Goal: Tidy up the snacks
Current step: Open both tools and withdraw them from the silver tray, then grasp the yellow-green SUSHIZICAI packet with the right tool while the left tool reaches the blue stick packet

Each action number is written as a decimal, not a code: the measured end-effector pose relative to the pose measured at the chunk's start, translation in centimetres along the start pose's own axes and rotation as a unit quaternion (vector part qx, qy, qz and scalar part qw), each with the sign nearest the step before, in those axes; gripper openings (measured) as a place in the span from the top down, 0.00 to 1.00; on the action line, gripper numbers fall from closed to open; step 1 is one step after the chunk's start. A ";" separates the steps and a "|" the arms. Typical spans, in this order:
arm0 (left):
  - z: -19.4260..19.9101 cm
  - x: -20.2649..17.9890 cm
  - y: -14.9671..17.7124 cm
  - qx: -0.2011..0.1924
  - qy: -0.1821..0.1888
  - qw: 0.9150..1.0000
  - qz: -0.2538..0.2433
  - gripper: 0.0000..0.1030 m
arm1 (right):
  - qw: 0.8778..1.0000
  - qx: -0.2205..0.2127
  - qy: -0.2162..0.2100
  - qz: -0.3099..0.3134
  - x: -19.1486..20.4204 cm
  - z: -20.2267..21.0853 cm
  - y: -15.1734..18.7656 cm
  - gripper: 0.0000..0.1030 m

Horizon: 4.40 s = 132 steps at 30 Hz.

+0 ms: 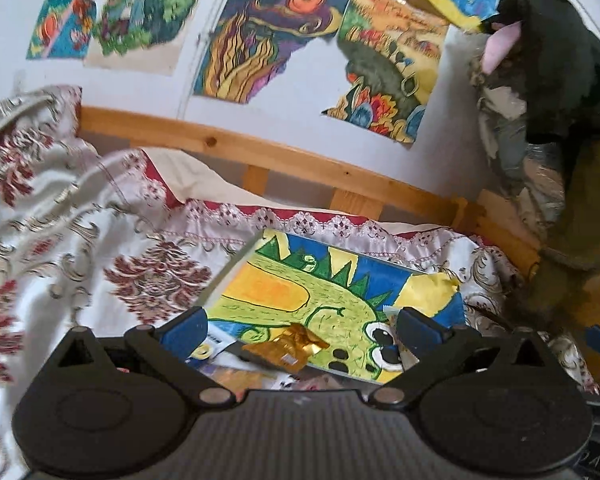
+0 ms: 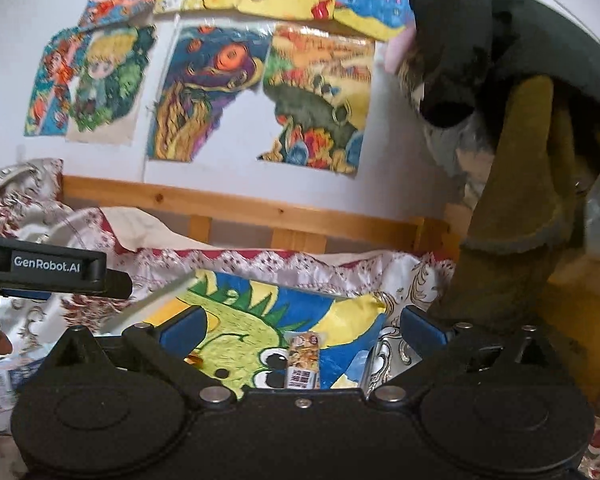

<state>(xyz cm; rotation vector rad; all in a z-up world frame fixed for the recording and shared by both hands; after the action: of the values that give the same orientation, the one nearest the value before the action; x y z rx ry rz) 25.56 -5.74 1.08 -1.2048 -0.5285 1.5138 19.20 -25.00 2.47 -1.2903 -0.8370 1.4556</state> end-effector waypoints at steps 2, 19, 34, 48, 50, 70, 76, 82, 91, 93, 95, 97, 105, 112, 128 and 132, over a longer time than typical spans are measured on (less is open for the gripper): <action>1.7 0.3 0.3 -0.004 -0.003 1.000 -0.008 0.01 | 1.000 -0.006 0.000 0.000 0.4 1.7 0.0 0.01; 10.8 4.5 4.1 0.011 -0.040 0.998 -0.057 0.00 | 0.998 0.065 -0.007 -0.019 4.2 9.7 3.3 0.01; 14.0 7.1 7.5 0.044 -0.075 0.993 -0.079 0.00 | 0.996 0.085 -0.023 -0.031 5.9 13.3 5.4 0.01; 13.4 7.1 8.7 0.062 -0.082 0.991 -0.090 0.00 | 0.992 0.113 -0.032 -0.054 5.7 13.0 6.9 0.01; 13.3 7.3 8.7 0.065 -0.083 0.991 -0.083 0.00 | 0.991 0.116 -0.033 -0.054 5.8 12.9 7.1 0.01; 12.4 7.8 8.8 0.060 -0.093 0.990 -0.083 0.00 | 0.988 0.119 -0.052 -0.080 6.1 12.3 8.2 0.01; 11.6 8.1 8.9 0.062 -0.097 0.990 -0.085 0.00 | 0.987 0.121 -0.056 -0.088 6.1 11.8 8.7 0.01; 10.2 8.3 8.4 0.059 -0.104 0.989 -0.090 0.00 | 0.985 0.132 -0.059 -0.091 6.5 10.6 9.0 0.01; 7.6 8.8 6.5 0.042 -0.105 0.989 -0.097 0.00 | 0.985 0.131 -0.081 -0.073 8.2 7.2 8.2 0.01; 6.8 9.1 6.0 0.039 -0.103 0.989 -0.098 0.00 | 0.985 0.130 -0.085 -0.074 8.6 6.3 8.2 0.01; 6.1 9.4 5.5 0.038 -0.104 0.989 -0.100 0.00 | 0.984 0.133 -0.087 -0.075 8.9 5.3 8.2 0.01; 5.1 9.7 4.9 0.037 -0.102 0.989 -0.105 0.00 | 0.983 0.138 -0.091 -0.080 9.2 4.3 8.2 0.01; -0.8 11.6 3.5 0.069 -0.063 0.988 -0.119 0.00 | 0.969 0.179 -0.109 -0.132 9.6 1.1 9.8 0.01; -5.1 12.5 3.5 0.104 -0.016 0.982 -0.159 0.00 | 0.957 0.208 -0.122 -0.164 10.4 -0.7 11.6 0.01; -7.5 14.9 3.4 0.171 0.037 0.979 -0.106 0.38 | 0.954 0.192 -0.106 -0.206 10.0 -2.6 12.5 0.19; -7.7 14.8 3.7 0.189 0.033 0.976 -0.100 0.53 | 0.956 0.191 -0.104 -0.197 10.2 -2.4 12.6 0.25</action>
<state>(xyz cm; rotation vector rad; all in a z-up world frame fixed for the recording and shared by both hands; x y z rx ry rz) 32.00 4.50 -10.93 -0.8749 -0.2892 1.3249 19.23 -19.09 -12.82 -0.6444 -0.8402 1.3568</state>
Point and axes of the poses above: each gripper's, at about its wrist camera, not at the fingertips, and z roughly against the way its jaws point, x to its left, y to its underside, the point moved 5 cm from there along -z, roughly the way its jaws point, and after that the axes turned 9 degrees about z, right-handed, at the moved point
